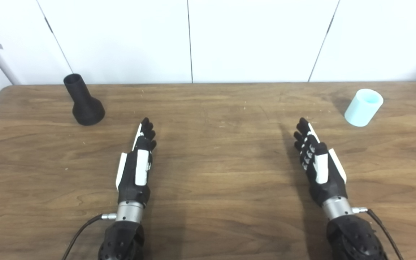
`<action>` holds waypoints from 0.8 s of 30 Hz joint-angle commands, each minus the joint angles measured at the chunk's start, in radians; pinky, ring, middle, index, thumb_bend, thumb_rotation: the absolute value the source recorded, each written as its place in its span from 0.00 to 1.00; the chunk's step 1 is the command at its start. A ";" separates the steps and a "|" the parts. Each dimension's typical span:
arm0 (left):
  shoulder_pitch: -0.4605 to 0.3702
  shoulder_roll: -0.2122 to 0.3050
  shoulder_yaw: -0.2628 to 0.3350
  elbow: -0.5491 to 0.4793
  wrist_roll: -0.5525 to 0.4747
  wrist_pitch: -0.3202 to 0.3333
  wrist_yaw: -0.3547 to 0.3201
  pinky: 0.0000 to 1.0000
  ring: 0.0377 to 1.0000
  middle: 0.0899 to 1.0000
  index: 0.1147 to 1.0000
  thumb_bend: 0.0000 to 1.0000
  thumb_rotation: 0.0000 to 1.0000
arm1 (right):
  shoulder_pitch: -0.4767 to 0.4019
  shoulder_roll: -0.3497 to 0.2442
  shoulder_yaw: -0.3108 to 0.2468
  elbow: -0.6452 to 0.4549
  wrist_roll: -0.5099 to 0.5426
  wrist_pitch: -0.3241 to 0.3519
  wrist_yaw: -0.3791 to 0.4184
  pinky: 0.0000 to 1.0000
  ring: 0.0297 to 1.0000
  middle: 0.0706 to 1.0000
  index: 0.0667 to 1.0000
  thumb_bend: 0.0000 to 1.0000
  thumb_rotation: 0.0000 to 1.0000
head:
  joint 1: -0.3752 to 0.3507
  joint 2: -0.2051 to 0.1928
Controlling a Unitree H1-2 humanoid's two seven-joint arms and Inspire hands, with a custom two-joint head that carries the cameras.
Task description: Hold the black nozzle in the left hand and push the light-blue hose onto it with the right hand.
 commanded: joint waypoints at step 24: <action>-0.009 -0.009 -0.006 -0.027 0.025 -0.039 0.009 1.00 1.00 1.00 1.00 0.90 1.00 | -0.028 0.005 -0.015 0.064 0.055 -0.195 0.020 1.00 1.00 1.00 1.00 0.80 1.00 | 0.045 -0.045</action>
